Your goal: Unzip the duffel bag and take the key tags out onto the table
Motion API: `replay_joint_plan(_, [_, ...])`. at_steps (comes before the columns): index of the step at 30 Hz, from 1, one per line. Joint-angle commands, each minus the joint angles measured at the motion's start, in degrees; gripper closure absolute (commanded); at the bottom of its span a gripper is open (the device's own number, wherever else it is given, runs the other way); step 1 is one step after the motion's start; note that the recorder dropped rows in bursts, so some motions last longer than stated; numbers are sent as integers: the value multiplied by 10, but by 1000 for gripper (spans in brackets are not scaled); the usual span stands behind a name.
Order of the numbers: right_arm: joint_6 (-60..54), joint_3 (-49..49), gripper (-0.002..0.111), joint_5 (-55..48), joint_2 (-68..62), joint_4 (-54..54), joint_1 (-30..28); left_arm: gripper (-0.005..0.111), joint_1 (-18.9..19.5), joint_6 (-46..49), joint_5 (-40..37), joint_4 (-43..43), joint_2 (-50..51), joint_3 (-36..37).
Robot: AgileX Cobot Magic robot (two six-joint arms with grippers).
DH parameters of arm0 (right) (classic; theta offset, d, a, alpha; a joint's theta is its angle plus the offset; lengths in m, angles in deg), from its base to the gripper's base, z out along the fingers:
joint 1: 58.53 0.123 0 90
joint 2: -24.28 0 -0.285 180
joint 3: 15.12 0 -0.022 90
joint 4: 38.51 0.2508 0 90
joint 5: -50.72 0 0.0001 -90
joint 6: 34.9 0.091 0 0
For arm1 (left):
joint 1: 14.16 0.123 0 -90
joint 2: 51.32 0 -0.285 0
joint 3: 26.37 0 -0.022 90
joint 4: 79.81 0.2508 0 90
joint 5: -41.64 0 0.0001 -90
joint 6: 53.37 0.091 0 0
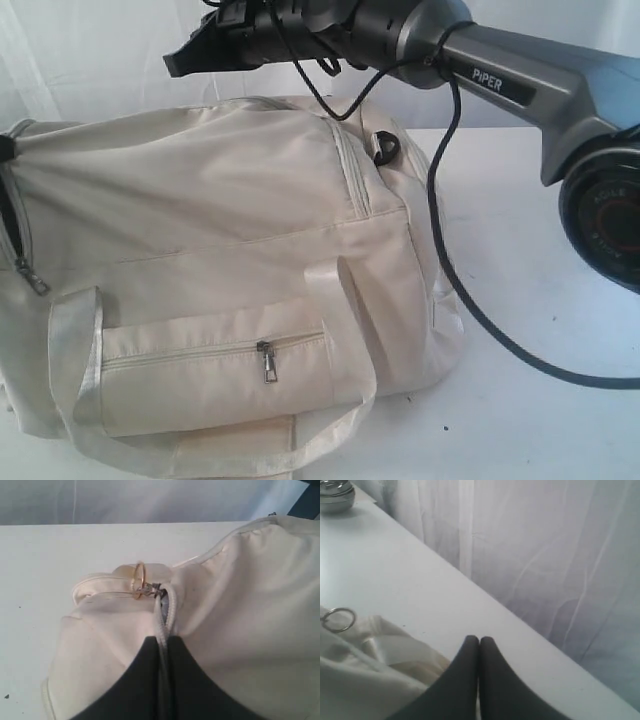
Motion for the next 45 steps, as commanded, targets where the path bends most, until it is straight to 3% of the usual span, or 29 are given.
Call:
replay_joint_plan(1, [6, -2, 108, -76, 5, 13, 0, 107, -9, -1, -12, -9, -24, 24])
replay_joint_plan(11, [-16, -2, 105, -341, 74, 5, -3, 107, -13, -6, -12, -9, -74, 122])
replay_joint_plan(15, [-26, 12, 105, -331, 131, -55, -19, 107, -27, -6, -12, -9, -85, 168])
replay_joint_plan(19, [-22, 62, 105, -331, 181, -125, -50, 107, -64, 12, -12, -9, -90, 209])
replay_joint_plan(24, [-22, 125, 105, -299, 223, -138, -104, 107, -107, 24, -12, -9, -92, 228])
replay_joint_plan(29, [-22, 178, 105, -219, 220, -139, -167, 107, -113, 24, -12, -9, -92, 234])
replay_joint_plan(34, [-36, 191, 108, -75, 178, -39, -193, 107, -113, 24, -12, -9, -92, 234])
replay_joint_plan(38, [-136, 185, 108, 35, 134, 114, -194, 107, -113, 27, -12, -9, -92, 234])
replay_joint_plan(41, [-161, 163, 108, 26, 102, 210, -195, 107, -113, 31, -12, -9, -92, 234])
replay_joint_plan(45, [-172, 135, 108, -136, 70, 247, -195, 107, -113, 37, -12, -9, -92, 234])
